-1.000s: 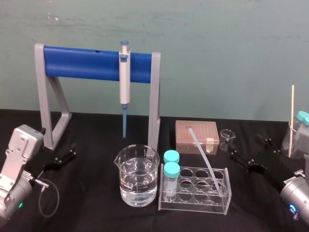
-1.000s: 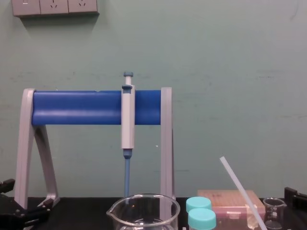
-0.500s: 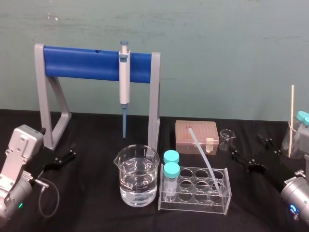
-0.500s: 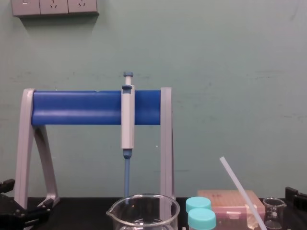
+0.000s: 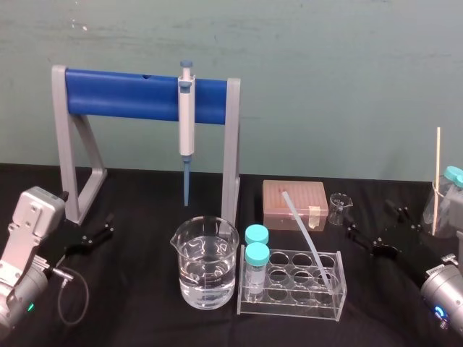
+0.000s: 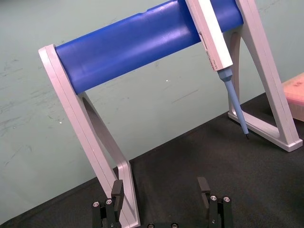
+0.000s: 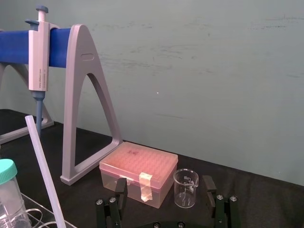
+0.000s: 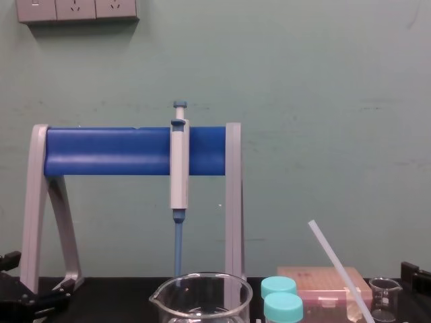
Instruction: Pick up the stirring rod with one hand, then place it down.
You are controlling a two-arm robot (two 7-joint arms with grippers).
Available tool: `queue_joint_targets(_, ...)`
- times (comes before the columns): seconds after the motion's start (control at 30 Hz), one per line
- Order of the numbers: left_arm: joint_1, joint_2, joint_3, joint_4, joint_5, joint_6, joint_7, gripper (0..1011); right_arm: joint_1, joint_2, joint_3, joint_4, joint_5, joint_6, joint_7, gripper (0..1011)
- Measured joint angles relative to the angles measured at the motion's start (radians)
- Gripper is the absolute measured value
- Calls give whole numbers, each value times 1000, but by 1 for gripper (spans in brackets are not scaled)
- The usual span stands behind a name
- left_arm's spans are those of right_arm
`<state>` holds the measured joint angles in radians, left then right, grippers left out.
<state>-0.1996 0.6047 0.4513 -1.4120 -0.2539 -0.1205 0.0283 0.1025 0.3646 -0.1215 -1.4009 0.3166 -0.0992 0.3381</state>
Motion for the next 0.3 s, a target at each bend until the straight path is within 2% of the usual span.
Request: queue_joint_targets(0.3,0,0,0,0,0,0,0,1000,0,0,0,0,1,-1,0,1000)
